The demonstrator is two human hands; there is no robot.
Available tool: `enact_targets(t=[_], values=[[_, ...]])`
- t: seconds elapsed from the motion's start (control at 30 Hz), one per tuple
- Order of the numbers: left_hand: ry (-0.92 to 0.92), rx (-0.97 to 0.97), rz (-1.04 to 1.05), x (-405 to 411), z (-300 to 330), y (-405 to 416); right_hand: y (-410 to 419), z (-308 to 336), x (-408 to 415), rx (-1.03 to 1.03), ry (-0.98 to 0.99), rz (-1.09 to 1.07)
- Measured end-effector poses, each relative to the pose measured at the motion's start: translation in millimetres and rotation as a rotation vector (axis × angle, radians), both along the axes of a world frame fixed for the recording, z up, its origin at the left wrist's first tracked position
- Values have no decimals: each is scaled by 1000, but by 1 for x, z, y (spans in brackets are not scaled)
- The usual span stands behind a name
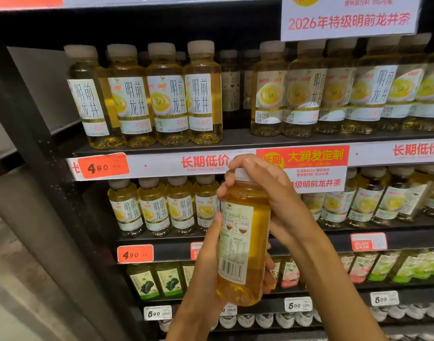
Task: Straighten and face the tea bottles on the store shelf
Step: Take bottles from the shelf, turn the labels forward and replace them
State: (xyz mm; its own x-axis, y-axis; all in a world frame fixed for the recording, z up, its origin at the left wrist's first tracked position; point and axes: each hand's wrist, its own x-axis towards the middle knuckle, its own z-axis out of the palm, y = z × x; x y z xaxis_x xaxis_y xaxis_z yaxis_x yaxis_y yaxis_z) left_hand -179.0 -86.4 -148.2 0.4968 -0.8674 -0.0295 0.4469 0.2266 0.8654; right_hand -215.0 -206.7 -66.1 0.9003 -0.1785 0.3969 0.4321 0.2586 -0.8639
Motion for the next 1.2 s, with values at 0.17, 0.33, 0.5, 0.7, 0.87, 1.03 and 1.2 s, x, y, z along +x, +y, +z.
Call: enact_targets(t=[0.17, 0.33, 0.5, 0.7, 0.87, 1.03, 1.2], values=[[-287, 204, 419, -1, 2, -3, 0, -2, -4, -105, -17, -257], [-297, 217, 455, -18, 11, -8, 1, 5, -9, -175, -13, -384], [-107, 82, 252, -7, 1, -4, -7, 3, -9, -107, 38, -159], [-62, 76, 123, -7, -4, -6, -10, -4, -4, 28, -3, 32], [-255, 238, 401, -13, 6, -4, -10, -3, -7, -98, 10, -171], [-273, 215, 424, -21, 14, -4, -9, 0, -5, -152, 165, -236], [-170, 210, 292, -20, 10, 6, -14, -5, -4, -162, 200, -134]])
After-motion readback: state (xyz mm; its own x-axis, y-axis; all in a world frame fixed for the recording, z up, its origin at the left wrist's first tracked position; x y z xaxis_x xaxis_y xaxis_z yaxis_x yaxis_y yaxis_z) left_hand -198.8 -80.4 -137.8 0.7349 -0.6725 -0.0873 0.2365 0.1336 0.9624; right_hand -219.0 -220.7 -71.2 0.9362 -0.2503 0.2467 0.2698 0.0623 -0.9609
